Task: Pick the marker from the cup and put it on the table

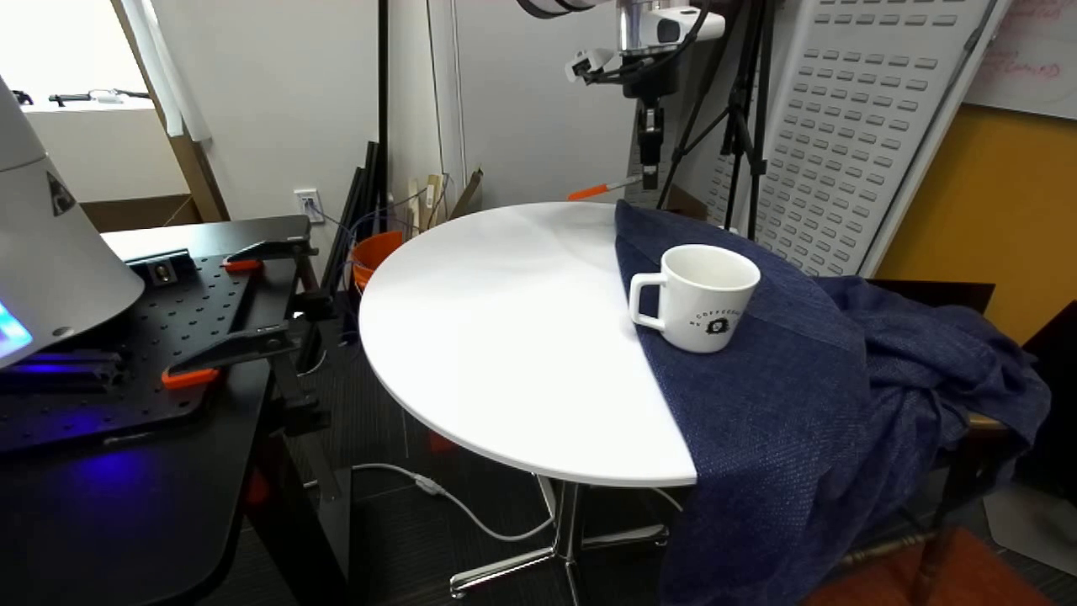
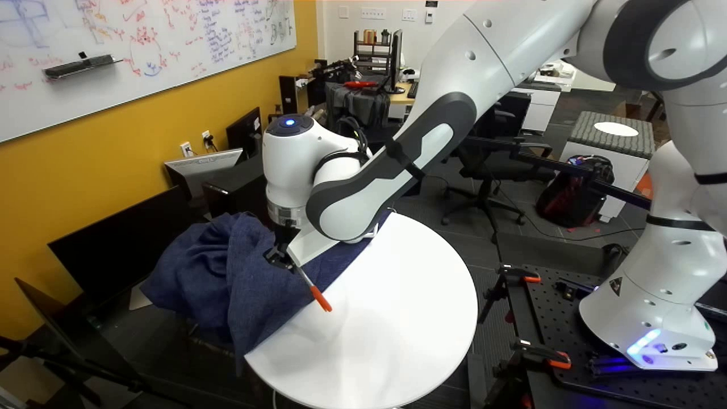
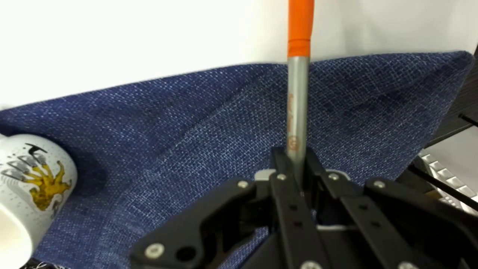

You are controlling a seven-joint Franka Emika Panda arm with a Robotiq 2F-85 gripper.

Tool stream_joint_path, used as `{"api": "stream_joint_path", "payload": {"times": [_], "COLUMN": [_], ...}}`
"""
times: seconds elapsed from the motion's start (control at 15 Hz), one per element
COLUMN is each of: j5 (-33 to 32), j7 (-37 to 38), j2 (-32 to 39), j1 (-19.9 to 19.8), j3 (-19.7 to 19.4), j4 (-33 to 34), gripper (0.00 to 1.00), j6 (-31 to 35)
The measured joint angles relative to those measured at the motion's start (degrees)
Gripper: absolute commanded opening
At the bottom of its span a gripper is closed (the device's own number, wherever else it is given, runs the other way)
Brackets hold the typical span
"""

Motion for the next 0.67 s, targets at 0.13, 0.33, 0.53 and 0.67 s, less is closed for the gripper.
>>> {"api": "stream_joint_path", "payload": {"times": [0.13, 0.33, 0.53, 0.67], "j5": [0.0, 0.1, 0.1, 0.1], "j7": [0.0, 0.0, 0.0, 0.0], "j2": [0.3, 0.5, 0.5, 0.5], "j1": [0.4, 0.9, 1.3, 1.6], "j3": [-0.2, -0.7, -1.1, -1.4], "j4": [0.0, 0.1, 0.2, 0.3], "gripper": [0.59, 0.83, 1.00, 1.00], "j6": [-0.2, -0.2, -0.2, -0.2]}}
